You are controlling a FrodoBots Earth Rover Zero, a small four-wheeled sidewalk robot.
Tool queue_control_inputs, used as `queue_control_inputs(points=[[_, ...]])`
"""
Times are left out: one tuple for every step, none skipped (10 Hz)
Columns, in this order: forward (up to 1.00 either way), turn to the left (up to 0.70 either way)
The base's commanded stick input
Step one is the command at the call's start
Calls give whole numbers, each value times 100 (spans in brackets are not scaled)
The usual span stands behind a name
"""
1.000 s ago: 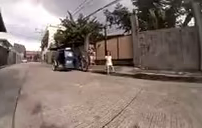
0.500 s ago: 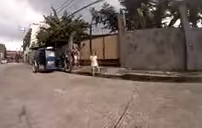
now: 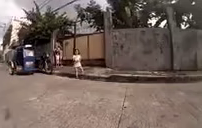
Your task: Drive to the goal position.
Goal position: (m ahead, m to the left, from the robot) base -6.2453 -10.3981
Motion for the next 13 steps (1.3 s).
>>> queue_control_inputs(points=[[70, -34], [70, -34], [70, -34], [70, -34], [70, -34], [70, -34], [70, -34], [70, -34], [70, -34], [70, -34], [70, -34], [70, -34], [70, -34]])
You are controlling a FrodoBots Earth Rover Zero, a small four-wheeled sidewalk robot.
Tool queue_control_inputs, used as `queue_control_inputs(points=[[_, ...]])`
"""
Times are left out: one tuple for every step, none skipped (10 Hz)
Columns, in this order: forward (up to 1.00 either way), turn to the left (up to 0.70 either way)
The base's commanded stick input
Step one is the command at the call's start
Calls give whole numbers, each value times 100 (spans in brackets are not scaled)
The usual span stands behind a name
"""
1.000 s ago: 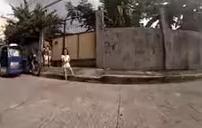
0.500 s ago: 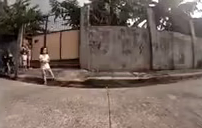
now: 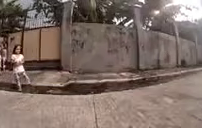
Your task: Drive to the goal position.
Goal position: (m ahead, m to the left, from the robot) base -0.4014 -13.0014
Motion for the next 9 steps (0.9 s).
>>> queue_control_inputs(points=[[70, -34], [70, -34], [70, -34], [70, -34], [70, -34], [70, -34], [70, -34], [70, -34], [70, -34]])
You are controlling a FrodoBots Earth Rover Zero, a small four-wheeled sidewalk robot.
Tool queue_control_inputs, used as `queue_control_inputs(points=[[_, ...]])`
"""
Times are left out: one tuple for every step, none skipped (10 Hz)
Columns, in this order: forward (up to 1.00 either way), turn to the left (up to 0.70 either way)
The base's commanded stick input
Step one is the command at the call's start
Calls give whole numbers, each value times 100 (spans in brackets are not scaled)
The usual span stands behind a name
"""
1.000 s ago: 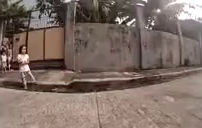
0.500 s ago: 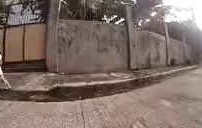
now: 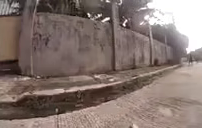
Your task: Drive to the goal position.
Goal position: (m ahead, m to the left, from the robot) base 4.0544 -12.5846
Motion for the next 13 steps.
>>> queue_control_inputs(points=[[70, -34], [70, -34], [70, -34], [70, -34], [70, -34], [70, -34], [70, -34], [70, -34], [70, -34], [70, -34], [70, -34], [70, -34], [70, -34]])
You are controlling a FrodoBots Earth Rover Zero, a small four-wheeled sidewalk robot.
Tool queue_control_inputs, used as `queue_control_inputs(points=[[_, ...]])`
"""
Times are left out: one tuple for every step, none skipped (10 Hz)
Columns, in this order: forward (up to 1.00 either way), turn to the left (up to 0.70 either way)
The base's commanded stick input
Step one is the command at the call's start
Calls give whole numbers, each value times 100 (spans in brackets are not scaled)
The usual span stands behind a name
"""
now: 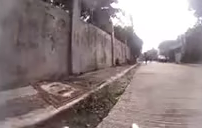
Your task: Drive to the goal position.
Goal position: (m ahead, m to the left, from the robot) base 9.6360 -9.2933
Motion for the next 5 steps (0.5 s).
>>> queue_control_inputs(points=[[70, -34], [70, -34], [70, -34], [70, -34], [70, -34]])
